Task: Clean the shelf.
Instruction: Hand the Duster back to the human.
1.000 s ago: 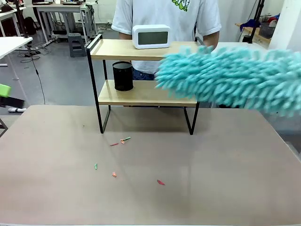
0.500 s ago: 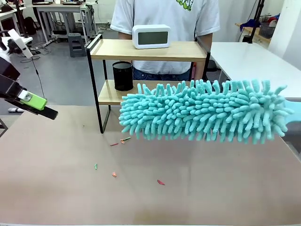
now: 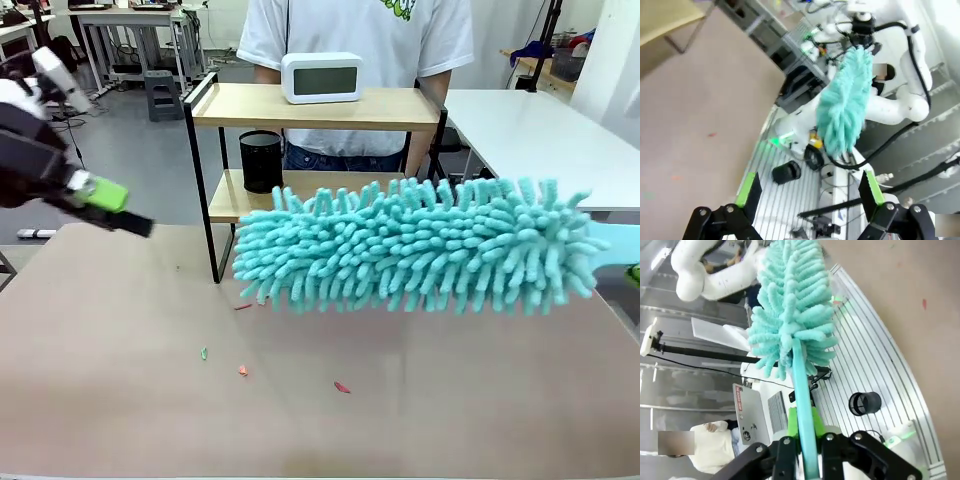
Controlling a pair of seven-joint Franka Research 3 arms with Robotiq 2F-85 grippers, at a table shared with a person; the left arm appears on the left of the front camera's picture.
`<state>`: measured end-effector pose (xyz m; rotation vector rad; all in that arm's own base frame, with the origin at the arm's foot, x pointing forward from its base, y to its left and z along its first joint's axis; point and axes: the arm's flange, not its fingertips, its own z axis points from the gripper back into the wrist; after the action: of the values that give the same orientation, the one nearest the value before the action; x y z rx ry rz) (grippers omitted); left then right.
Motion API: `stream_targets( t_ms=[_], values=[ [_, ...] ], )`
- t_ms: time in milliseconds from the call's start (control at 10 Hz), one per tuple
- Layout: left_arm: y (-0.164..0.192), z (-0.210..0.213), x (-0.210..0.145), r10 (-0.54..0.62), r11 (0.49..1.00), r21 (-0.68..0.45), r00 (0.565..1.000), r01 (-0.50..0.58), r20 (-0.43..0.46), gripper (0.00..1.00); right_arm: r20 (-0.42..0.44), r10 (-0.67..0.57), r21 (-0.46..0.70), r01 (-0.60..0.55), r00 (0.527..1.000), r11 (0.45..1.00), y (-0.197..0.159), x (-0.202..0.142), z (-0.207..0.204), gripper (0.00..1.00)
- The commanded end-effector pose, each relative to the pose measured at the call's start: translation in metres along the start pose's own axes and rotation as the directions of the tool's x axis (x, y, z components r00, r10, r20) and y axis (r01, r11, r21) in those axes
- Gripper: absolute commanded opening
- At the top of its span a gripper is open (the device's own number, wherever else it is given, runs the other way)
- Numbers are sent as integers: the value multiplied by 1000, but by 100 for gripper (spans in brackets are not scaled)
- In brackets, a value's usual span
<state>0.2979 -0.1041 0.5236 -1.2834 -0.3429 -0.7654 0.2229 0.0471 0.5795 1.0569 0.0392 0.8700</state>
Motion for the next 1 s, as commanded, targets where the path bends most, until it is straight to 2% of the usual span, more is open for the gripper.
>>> stream_targets(
  t_ms=[0,100,400,900],
  values=[
    [12,-49,35,-48,993,-110,997,41,-61,100,-40,47,72,-44,998,996,-15,23,-15,12],
    [13,-73,45,-52,987,-159,993,35,-102,100,-74,40,97,-33,996,995,-23,31,-24,12],
    [2,-125,54,-101,972,-227,979,58,-180,100,-73,-8,83,14,997,996,-37,39,-31,12],
    [-8,-171,25,-165,939,-341,919,36,-359,100,-46,-13,106,18,999,994,-46,39,-31,12]
  ],
)
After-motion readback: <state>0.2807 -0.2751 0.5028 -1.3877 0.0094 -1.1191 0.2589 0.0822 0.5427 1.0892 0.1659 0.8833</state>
